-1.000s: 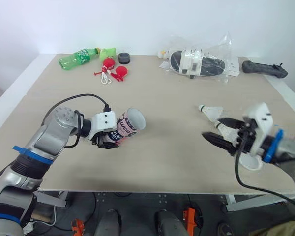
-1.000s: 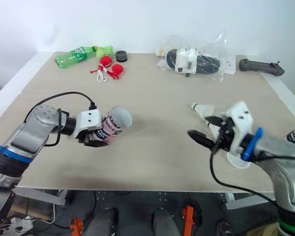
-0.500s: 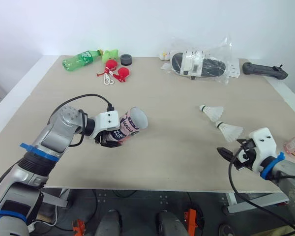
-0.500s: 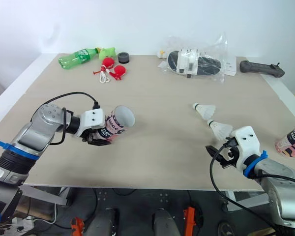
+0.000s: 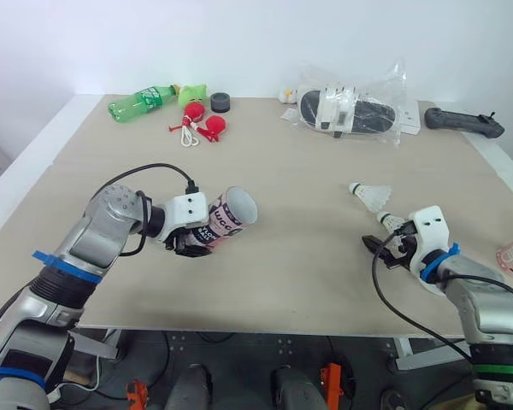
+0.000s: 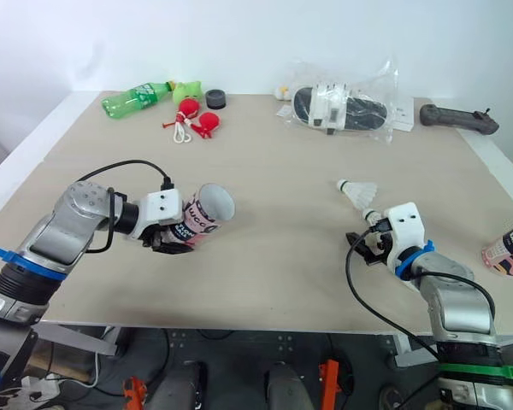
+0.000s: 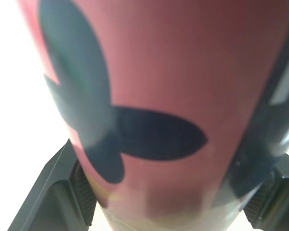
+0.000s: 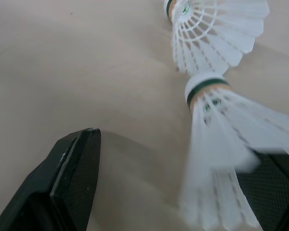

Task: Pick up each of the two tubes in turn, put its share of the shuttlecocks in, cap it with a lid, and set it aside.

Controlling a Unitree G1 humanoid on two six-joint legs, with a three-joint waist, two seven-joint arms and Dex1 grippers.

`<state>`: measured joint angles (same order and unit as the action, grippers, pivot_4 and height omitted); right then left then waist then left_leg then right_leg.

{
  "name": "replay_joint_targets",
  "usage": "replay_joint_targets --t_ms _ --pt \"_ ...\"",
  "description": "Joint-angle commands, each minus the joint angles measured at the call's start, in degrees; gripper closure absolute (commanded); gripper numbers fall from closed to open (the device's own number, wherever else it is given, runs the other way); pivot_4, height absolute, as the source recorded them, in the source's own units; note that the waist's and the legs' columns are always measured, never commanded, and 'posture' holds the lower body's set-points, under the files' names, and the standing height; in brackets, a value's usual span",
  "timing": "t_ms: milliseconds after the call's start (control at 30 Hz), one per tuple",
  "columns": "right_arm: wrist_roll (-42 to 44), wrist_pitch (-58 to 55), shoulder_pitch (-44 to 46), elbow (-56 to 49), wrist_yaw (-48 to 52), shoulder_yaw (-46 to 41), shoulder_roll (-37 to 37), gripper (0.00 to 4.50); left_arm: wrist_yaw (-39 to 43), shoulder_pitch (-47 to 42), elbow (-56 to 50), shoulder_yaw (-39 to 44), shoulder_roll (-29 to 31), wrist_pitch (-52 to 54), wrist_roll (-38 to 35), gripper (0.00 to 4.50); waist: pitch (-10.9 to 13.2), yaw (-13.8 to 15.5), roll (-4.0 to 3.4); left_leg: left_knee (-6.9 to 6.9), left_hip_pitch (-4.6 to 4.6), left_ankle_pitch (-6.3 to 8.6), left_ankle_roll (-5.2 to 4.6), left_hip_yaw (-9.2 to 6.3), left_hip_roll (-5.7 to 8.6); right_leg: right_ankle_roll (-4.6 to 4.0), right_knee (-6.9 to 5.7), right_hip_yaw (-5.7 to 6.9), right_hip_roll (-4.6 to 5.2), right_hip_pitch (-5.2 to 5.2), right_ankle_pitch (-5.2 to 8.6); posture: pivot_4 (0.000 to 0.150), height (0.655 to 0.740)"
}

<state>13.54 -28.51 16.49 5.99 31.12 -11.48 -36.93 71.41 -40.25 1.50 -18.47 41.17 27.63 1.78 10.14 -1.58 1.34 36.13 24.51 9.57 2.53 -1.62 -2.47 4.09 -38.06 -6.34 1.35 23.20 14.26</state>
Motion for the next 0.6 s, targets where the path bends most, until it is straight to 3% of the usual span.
replay_joint_targets --t_ms 33,67,167,433,467,600 --pt "-0.8 2.7 2.7 2.8 -0.1 0.3 0.6 0.10 0.3 1.6 -1.1 -1.5 -0.2 0.9 -0.2 1.24 0.0 0.0 0.00 0.00 0.00 0.00 0.00 -0.01 0.00 -0.01 0.00 0.00 -0.01 0.00 0.00 0.150 0.7400" --pt "-0.9 3.1 3.1 3.6 -0.1 0.4 0.9 0.10 0.2 1.6 -1.3 -1.4 -0.2 1.0 -0.2 1.24 0.0 -0.1 0.00 -0.02 -0.01 0.00 0.00 -0.01 -0.01 -0.01 -0.01 0.00 -0.02 0.00 0.00 0.150 0.7400" --pt "-1.6 4.3 3.6 4.8 0.2 0.8 0.9 0.77 0.1 1.7 -1.6 -1.3 -0.2 1.4 -0.2 1.24 0.0 -0.1 0.00 -0.04 0.00 0.00 0.00 -0.01 -0.01 0.00 0.00 0.00 -0.02 0.00 0.00 0.150 0.7400" --pt "-1.6 4.8 1.9 3.8 0.1 0.1 0.6 4.17 0.3 1.5 -1.7 -1.4 -0.1 1.6 -0.2 1.24 0.0 -0.3 0.00 -0.05 -0.02 0.00 0.00 -0.01 -0.01 -0.01 0.00 0.00 -0.02 -0.01 0.01 0.150 0.7400" --pt "-1.5 4.5 1.4 3.1 0.2 -0.1 0.4 4.37 0.3 1.4 -1.7 -1.5 -0.2 1.6 -0.1 1.24 0.0 -0.3 0.00 -0.05 -0.03 0.00 0.00 -0.01 -0.01 0.00 0.00 0.00 -0.02 -0.02 0.01 0.150 0.7400" --pt "-0.7 3.0 -1.4 -1.4 1.1 -1.3 -1.3 4.37 0.4 1.1 -1.4 -1.7 -0.4 1.3 -0.1 1.24 0.0 -0.2 0.00 -0.06 -0.02 0.00 0.00 -0.03 0.00 0.00 0.00 0.01 -0.02 -0.02 0.02 0.150 0.7400"
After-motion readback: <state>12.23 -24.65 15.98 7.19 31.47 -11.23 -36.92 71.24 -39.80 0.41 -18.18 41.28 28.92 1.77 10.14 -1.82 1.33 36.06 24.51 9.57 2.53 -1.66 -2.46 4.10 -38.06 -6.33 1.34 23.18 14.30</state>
